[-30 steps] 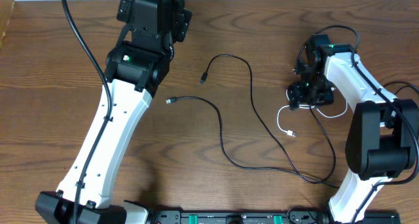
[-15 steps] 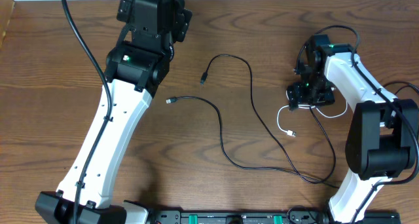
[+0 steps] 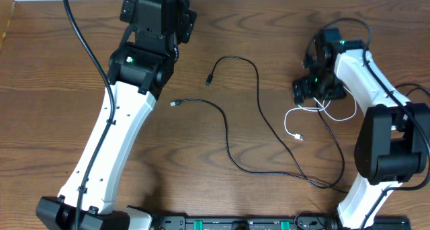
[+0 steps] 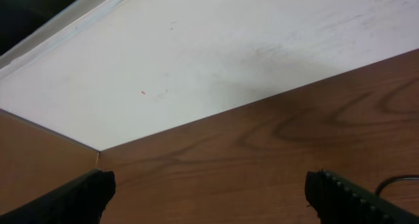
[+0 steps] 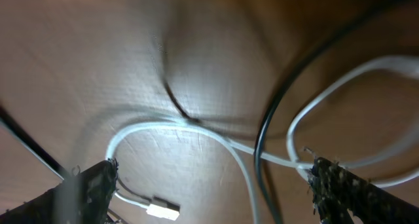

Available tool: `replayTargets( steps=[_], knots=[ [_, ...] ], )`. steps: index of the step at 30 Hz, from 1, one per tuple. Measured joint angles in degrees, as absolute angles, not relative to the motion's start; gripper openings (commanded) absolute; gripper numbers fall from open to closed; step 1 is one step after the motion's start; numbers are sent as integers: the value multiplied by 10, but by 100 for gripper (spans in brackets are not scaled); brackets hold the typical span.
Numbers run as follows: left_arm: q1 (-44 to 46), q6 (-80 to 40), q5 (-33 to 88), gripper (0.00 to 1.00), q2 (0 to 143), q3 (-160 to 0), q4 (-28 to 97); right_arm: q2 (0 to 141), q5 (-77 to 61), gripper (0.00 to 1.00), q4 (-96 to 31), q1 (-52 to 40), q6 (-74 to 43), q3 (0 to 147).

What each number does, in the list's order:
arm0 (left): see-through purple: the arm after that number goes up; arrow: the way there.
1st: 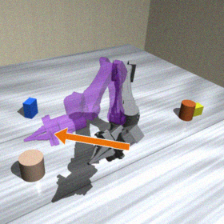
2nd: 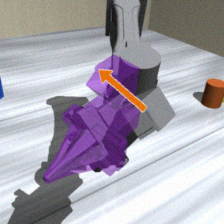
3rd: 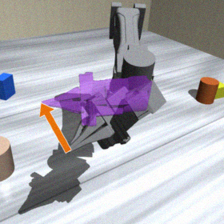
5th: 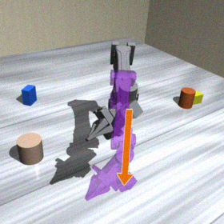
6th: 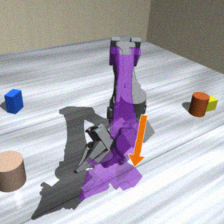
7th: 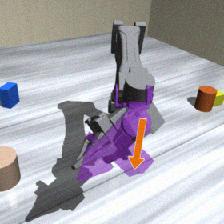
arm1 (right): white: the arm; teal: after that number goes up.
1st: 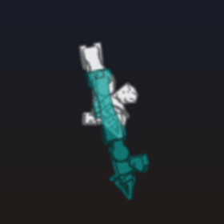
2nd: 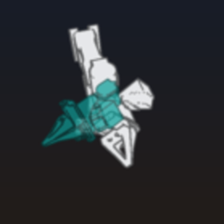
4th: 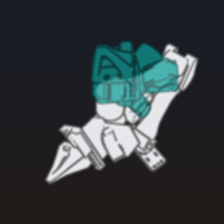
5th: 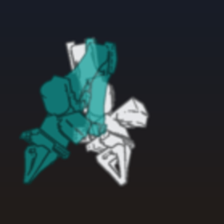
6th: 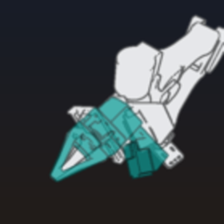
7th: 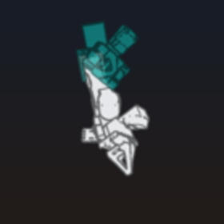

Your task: Untangle cables

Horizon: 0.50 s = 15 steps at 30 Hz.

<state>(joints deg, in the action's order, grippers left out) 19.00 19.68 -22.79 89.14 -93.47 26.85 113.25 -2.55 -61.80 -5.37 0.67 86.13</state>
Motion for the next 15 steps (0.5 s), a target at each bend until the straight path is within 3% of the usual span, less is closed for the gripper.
replayTargets(
  steps=[9, 15],
  knots=[
    [190, 197, -228, 98, 891, -935, 275, 1133, -52, 93, -664, -74, 26, 971],
    [190, 197, -229, 97, 891, -935, 280, 1133, -60, 94, -696, -136, 36, 976]
  ],
)
